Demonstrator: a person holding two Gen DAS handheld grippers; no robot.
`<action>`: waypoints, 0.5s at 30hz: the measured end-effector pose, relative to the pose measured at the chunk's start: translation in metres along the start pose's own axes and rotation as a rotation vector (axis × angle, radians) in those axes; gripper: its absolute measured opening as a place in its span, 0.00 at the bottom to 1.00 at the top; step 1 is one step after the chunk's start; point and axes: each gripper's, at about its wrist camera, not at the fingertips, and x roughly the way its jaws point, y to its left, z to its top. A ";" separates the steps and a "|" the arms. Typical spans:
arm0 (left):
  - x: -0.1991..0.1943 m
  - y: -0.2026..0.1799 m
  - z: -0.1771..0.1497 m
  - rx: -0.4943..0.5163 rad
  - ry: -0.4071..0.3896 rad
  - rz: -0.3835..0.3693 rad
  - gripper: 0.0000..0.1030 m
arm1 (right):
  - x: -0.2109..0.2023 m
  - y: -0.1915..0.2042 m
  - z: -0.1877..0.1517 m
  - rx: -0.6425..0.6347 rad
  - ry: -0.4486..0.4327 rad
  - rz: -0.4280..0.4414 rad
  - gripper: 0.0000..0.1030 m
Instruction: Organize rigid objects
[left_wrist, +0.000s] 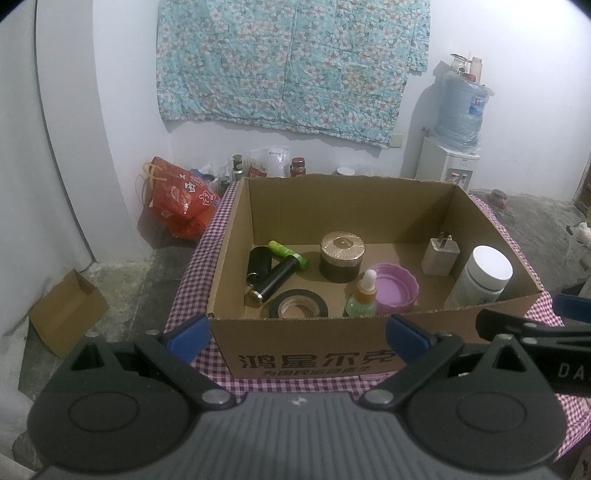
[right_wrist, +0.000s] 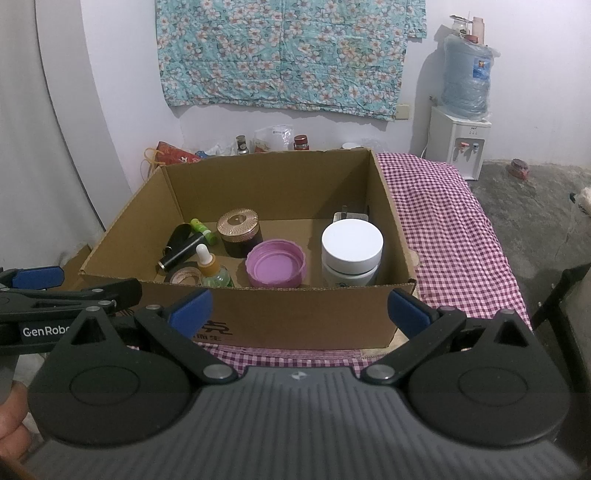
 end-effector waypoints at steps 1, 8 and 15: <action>0.000 0.000 0.000 0.000 0.000 0.000 0.99 | 0.000 0.000 0.000 -0.001 0.000 0.000 0.99; 0.000 0.000 0.000 0.001 -0.001 0.001 0.99 | 0.000 -0.001 0.000 0.000 -0.001 0.001 0.99; 0.001 0.003 0.002 0.001 -0.003 0.002 0.99 | 0.000 -0.001 0.000 0.000 -0.001 0.001 0.99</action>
